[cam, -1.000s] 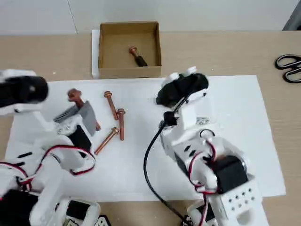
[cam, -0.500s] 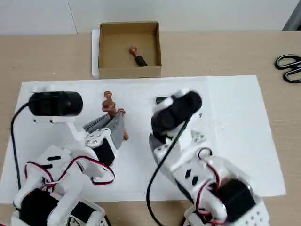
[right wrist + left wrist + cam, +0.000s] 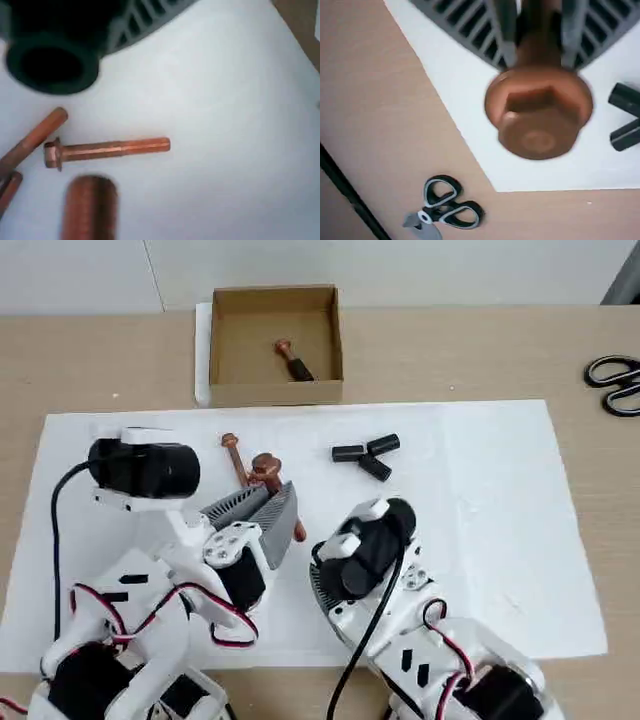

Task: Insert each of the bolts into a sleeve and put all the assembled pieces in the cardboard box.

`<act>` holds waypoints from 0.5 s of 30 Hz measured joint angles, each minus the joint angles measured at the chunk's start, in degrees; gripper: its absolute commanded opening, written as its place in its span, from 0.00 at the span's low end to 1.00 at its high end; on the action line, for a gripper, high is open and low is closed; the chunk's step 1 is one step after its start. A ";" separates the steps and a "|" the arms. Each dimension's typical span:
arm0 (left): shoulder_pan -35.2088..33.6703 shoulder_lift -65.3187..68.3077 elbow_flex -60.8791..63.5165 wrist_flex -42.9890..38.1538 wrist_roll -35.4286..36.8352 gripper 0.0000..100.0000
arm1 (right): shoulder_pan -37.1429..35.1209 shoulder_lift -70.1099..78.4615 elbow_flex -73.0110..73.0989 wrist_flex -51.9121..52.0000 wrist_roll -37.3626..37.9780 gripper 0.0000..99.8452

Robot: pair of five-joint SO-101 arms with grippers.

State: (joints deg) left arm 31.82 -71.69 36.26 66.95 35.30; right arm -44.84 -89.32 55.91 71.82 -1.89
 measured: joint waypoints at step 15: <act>1.41 -0.35 3.43 -0.97 0.44 0.01 | 0.09 -0.26 0.97 -4.48 0.18 0.00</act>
State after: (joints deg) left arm 33.23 -72.04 39.69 65.98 35.74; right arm -44.75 -89.58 56.88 67.34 -1.71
